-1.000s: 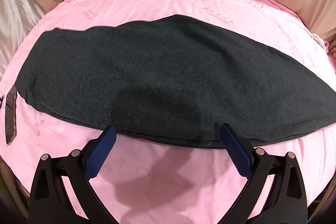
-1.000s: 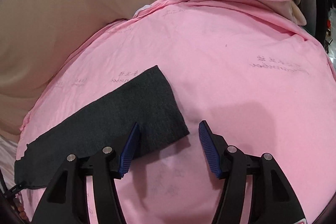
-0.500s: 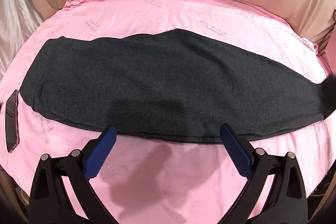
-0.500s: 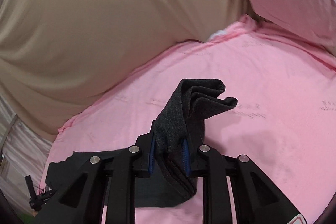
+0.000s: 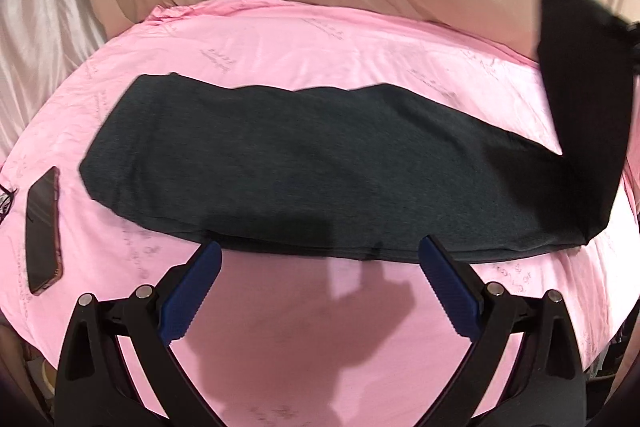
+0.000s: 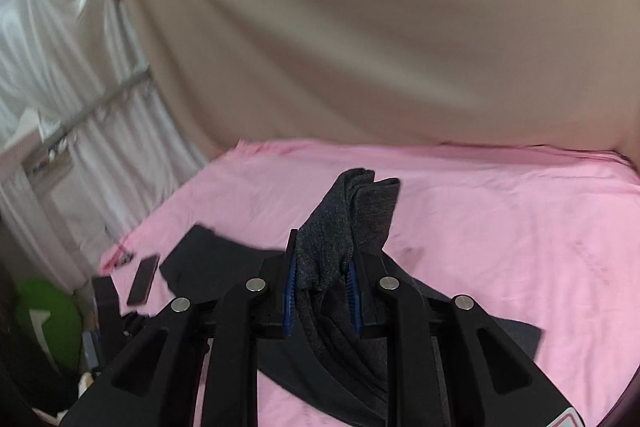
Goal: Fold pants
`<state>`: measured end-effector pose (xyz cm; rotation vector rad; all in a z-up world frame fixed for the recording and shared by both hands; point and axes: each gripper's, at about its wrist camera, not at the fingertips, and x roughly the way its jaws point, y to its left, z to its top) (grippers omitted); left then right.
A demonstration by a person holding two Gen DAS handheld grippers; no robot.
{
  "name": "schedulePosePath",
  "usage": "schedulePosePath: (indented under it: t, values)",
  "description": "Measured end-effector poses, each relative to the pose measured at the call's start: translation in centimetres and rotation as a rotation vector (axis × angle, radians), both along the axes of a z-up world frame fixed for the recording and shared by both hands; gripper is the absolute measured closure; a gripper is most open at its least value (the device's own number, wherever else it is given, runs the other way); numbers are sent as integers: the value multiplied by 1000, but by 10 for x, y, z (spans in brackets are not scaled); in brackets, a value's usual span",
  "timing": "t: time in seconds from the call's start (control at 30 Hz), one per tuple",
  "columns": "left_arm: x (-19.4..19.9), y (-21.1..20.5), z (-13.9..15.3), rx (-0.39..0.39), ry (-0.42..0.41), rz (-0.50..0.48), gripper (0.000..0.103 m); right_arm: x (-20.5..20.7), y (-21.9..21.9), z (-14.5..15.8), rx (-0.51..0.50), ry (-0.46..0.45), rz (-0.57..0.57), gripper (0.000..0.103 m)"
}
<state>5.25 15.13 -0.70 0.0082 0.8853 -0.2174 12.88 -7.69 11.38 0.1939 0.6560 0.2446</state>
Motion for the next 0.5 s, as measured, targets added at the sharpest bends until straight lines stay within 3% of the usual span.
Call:
schedulePosePath:
  t: [0.17,0.33,0.5]
  values:
    - [1,26,2,-18,-8,40,6,30,62,-72,-51,152,90,84]
    - [3,41,-5,-43,7,67,6,38,85,-135,-56,271,133,83]
    - [4,40,-9,-67,21,62,6,25,84,-155,-27,332,146,64]
